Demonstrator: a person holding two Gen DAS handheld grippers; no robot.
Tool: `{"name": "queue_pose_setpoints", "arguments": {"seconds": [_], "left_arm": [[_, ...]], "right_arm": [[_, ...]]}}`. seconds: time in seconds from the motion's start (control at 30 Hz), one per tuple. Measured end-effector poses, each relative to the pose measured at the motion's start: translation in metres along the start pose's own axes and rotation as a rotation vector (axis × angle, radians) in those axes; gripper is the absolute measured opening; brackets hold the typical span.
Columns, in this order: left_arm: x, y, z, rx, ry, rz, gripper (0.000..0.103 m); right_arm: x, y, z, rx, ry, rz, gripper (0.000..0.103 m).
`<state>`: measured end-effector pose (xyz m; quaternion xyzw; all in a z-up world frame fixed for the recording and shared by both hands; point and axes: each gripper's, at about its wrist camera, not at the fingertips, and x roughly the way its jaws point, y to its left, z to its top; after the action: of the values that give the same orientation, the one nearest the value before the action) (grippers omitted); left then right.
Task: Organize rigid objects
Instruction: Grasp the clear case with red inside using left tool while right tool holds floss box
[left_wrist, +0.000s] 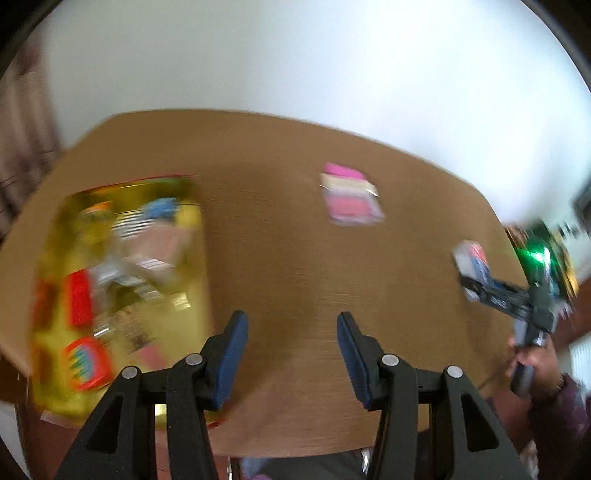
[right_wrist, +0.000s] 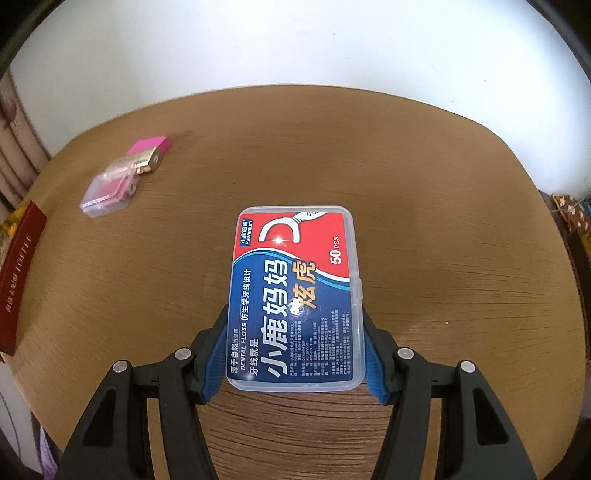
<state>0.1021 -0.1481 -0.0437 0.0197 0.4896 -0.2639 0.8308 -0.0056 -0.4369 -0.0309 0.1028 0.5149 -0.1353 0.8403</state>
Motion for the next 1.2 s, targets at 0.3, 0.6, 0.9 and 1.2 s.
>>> {"name": "queue_pose_setpoints", "arguments": {"seconds": [0.3,0.6,0.9,1.2], "left_arm": [[0.085,-0.059,0.085,-0.031,0.097,-0.108,0.051],[0.146,-0.07,0.131,-0.08,0.183,-0.099,0.051],[0.154,-0.057,0.143,-0.225,0.226,-0.132,0.063],[0.154,-0.046,0.138,-0.208,0.204,-0.01,0.066]], "right_arm": [[-0.014,-0.019,-0.018,0.001,-0.053,0.056,0.059],[-0.021,-0.027,-0.027,-0.001,-0.099,0.104,0.06],[-0.024,-0.035,-0.029,0.018,-0.108,0.139,0.061],[-0.024,-0.035,-0.03,0.018,-0.11,0.14,0.061]]}}
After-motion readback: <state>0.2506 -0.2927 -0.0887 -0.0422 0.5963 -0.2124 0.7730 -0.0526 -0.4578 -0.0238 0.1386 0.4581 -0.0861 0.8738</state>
